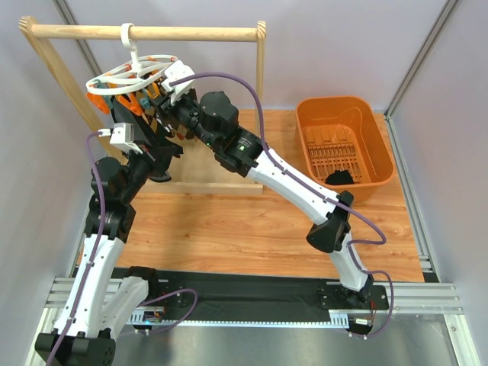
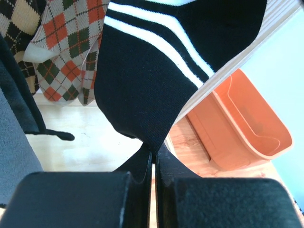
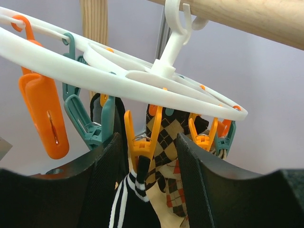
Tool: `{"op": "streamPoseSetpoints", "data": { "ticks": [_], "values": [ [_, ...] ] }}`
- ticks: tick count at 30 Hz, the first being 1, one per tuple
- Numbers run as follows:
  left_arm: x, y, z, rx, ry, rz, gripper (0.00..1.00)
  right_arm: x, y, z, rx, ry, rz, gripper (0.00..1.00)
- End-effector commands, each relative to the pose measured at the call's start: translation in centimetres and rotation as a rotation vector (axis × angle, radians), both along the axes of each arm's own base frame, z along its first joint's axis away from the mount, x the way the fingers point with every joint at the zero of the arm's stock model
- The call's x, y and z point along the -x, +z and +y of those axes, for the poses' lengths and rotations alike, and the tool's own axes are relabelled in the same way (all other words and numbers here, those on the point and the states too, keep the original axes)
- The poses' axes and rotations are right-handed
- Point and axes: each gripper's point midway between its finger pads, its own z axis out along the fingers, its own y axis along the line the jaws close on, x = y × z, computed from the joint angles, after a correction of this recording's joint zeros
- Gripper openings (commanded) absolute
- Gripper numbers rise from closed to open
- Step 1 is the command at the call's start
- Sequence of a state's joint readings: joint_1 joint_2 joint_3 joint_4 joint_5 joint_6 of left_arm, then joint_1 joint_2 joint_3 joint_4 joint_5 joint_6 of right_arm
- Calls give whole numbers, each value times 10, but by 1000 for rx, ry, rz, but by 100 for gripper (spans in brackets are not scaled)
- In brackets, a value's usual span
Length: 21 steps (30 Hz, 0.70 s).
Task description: Remove the socks clipped to the hanger
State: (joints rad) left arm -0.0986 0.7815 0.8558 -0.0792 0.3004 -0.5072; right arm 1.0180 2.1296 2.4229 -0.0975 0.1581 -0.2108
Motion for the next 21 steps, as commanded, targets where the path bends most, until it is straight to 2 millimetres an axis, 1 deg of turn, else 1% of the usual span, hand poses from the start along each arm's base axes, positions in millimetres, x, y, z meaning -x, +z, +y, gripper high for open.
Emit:
{"op": "streamPoseSetpoints", "data": {
  "ticks": [1, 2, 9, 14, 21],
  "values": [
    [5, 15, -3, -9, -23, -56, 0, 2, 19, -2, -37, -1, -32, 53],
    [6, 15, -4, -7, -26, -56, 0, 1, 16, -1, -32, -5, -31, 53],
    [7, 14, -6, 0, -40, -56, 0, -3, 19, 2, -63, -11, -40, 53],
    [7, 15, -8, 3, -50, -59, 0, -5, 18, 7, -79, -7, -43, 53],
    [7, 16, -11, 10, -61, -61, 0, -9, 23, 6, -109, -33, -53, 51]
  ]
}}
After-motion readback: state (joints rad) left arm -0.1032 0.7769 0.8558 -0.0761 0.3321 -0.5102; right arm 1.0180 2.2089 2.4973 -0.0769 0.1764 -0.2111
